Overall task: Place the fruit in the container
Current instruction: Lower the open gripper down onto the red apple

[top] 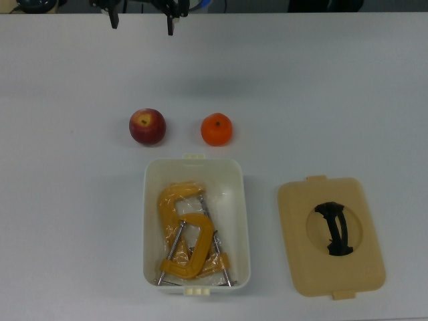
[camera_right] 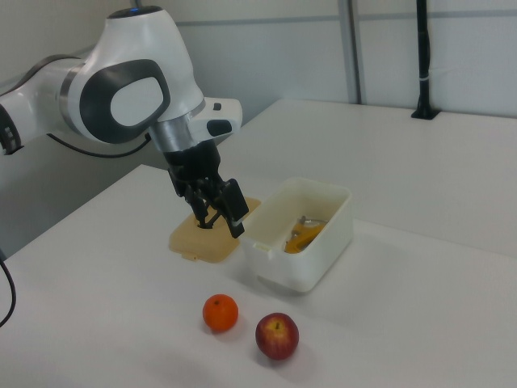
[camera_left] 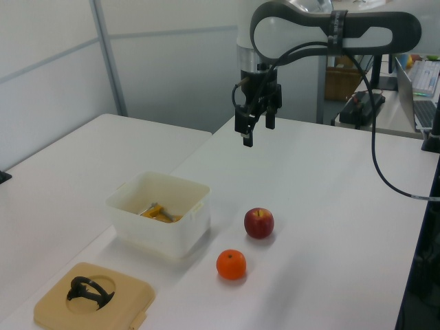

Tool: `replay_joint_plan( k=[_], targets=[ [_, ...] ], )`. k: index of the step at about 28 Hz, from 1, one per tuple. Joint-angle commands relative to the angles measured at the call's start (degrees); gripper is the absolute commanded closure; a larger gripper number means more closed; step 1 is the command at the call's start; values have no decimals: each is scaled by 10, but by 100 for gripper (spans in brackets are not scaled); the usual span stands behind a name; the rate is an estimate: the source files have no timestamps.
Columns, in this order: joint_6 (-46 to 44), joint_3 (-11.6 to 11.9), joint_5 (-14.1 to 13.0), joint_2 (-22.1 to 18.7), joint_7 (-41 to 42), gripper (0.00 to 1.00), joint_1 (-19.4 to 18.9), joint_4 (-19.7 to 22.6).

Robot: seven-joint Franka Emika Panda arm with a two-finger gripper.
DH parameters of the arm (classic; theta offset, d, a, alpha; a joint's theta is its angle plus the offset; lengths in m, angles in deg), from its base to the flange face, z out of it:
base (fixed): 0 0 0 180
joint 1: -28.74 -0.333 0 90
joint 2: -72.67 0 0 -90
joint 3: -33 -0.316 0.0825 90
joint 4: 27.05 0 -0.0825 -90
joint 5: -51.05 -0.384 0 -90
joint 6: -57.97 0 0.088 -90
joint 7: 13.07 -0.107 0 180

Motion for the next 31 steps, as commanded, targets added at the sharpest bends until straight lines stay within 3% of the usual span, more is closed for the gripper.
replay_joint_plan(
  k=[1,5,10,18,24,31],
  targets=[
    [-12,2,-26,1,17,0,0,-1],
    [-10,3,-26,5,19,0,3,4],
    [6,4,-25,5,52,0,4,45],
    [88,7,-17,8,49,0,5,139],
    [143,7,-9,57,48,0,24,156],
    [200,7,26,115,41,0,35,166]
  ],
)
